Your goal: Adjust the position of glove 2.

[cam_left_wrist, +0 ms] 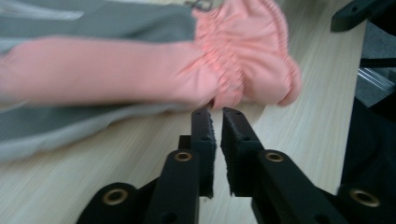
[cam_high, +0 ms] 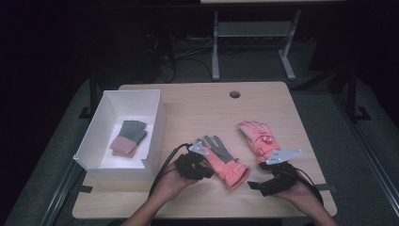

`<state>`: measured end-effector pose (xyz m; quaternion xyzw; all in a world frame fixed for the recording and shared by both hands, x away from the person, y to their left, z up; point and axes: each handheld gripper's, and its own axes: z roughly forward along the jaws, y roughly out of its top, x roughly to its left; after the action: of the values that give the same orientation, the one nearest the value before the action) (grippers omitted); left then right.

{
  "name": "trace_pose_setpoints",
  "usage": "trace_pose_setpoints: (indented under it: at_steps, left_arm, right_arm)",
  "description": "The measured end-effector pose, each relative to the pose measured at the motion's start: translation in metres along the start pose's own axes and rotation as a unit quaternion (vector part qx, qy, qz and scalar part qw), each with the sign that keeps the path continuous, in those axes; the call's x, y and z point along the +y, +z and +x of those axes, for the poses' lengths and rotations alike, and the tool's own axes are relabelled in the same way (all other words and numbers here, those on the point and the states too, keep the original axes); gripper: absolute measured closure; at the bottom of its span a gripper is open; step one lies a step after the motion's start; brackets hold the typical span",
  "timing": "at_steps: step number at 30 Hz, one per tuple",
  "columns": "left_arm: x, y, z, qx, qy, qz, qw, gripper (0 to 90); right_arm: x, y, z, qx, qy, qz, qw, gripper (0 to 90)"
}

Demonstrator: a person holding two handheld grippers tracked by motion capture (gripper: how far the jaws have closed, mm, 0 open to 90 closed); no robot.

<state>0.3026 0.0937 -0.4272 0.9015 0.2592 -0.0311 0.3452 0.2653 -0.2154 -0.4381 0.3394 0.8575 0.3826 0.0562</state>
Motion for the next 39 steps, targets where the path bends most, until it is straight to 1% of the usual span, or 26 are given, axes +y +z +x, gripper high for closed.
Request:
trace_pose_setpoints:
  at_steps: [1, 2, 3, 4, 5, 7, 8, 9, 10, 12, 14, 17, 18, 20, 21, 22, 23, 25, 26, 27, 30, 32, 34, 35, 39]
  left_arm:
    - [-0.004, -0.003, 0.002, 0.003, 0.001, 0.001, 1.0000, 79.3]
    - [-0.007, -0.004, 0.003, 0.005, -0.003, -0.002, 1.0000, 76.8]
    - [-0.007, -0.004, 0.003, 0.005, -0.003, -0.002, 1.0000, 74.4]
    - [-0.013, -0.008, 0.004, 0.010, -0.003, -0.005, 0.9999, 71.5]
    - [-0.016, -0.010, 0.004, 0.010, -0.001, -0.004, 0.9999, 69.9]
    - [-0.021, -0.012, 0.004, 0.016, -0.003, -0.010, 0.9998, 63.0]
    - [-0.024, -0.013, 0.003, 0.020, -0.001, -0.009, 0.9998, 59.4]
    - [-0.027, -0.015, 0.003, 0.027, 0.007, -0.006, 0.9996, 55.4]
    - [-0.029, -0.015, 0.002, 0.030, 0.004, -0.009, 0.9995, 50.4]
    - [-0.035, -0.016, 0.000, 0.032, 0.002, -0.018, 0.9993, 43.9]
    - [-0.041, -0.017, -0.001, 0.037, 0.007, -0.013, 0.9992, 34.4]
    - [-0.048, -0.017, 0.000, 0.042, 0.001, -0.015, 0.9990, 26.1]
    - [-0.050, -0.019, 0.001, 0.044, 0.004, -0.013, 0.9989, 24.0]
    - [-0.050, -0.020, 0.002, 0.046, 0.003, -0.016, 0.9988, 21.5]
    - [-0.049, -0.021, 0.002, 0.044, -0.006, -0.027, 0.9986, 21.5]
    - [-0.049, -0.022, 0.002, 0.045, -0.006, -0.033, 0.9984, 20.1]
    - [-0.049, -0.022, 0.002, 0.051, -0.004, -0.037, 0.9980, 19.7]
    - [-0.049, -0.022, 0.002, 0.051, -0.004, -0.036, 0.9981, 19.5]
    - [-0.049, -0.022, 0.002, 0.055, 0.006, -0.029, 0.9981, 19.5]
    - [-0.049, -0.022, 0.002, 0.056, 0.008, -0.030, 0.9980, 19.5]
    - [-0.049, -0.022, 0.002, 0.059, 0.007, -0.032, 0.9977, 19.5]
    - [-0.050, -0.021, 0.002, 0.058, 0.003, -0.034, 0.9977, 19.5]
    - [-0.050, -0.021, 0.004, 0.058, 0.002, -0.035, 0.9977, 19.5]
    - [-0.050, -0.021, 0.005, 0.060, 0.004, -0.032, 0.9977, 19.5]
    - [-0.050, -0.020, 0.005, 0.062, 0.004, -0.033, 0.9975, 19.5]
  right_arm:
    - [0.000, 0.000, 0.000, 0.001, 0.001, 0.000, 1.0000, 13.2]
    - [0.000, 0.000, 0.000, 0.000, 0.002, 0.000, 1.0000, 13.3]
    - [0.000, 0.000, 0.000, 0.000, 0.002, 0.000, 1.0000, 13.3]
    - [0.000, 0.001, 0.000, 0.000, 0.001, 0.000, 1.0000, 13.6]
    - [0.000, 0.001, 0.000, 0.000, 0.001, 0.001, 1.0000, 13.7]
    - [0.001, 0.002, 0.000, -0.003, 0.000, 0.002, 1.0000, 13.7]
    - [0.001, 0.002, 0.001, -0.002, 0.003, 0.003, 1.0000, 13.8]
    - [0.001, 0.002, 0.001, -0.001, 0.003, 0.003, 1.0000, 13.8]
    - [0.002, 0.002, 0.001, -0.003, 0.003, 0.004, 1.0000, 13.9]
    - [0.002, 0.002, 0.001, -0.003, 0.007, 0.003, 1.0000, 14.1]
    - [0.002, 0.002, -0.001, -0.006, 0.009, 0.003, 0.9999, 14.5]
    - [0.004, 0.001, 0.000, -0.010, 0.018, 0.002, 0.9998, 15.3]
    - [0.005, 0.001, 0.000, -0.010, 0.019, 0.000, 0.9998, 15.6]
    - [0.007, 0.000, 0.000, -0.011, 0.022, -0.001, 0.9997, 15.7]
    - [0.008, 0.000, -0.001, -0.011, 0.021, -0.004, 0.9997, 16.3]
    - [0.010, 0.000, -0.001, -0.011, 0.027, -0.007, 0.9995, 17.4]
    - [0.014, -0.001, -0.003, -0.011, 0.031, -0.009, 0.9994, 19.0]
    - [0.015, -0.001, -0.004, -0.013, 0.032, -0.011, 0.9994, 19.1]
    - [0.021, -0.001, -0.006, -0.017, 0.039, -0.013, 0.9990, 19.9]
    - [0.023, -0.002, -0.008, -0.019, 0.038, -0.016, 0.9990, 20.4]
    - [0.028, -0.002, -0.010, -0.021, 0.042, -0.020, 0.9987, 21.4]
    - [0.033, -0.003, -0.015, -0.028, 0.041, -0.024, 0.9985, 22.4]
    - [0.037, -0.005, -0.023, -0.034, 0.047, -0.027, 0.9980, 22.7]
    - [0.039, -0.006, -0.026, -0.035, 0.053, -0.029, 0.9975, 22.8]
    - [0.049, -0.006, -0.039, -0.049, 0.059, -0.032, 0.9965, 23.1]
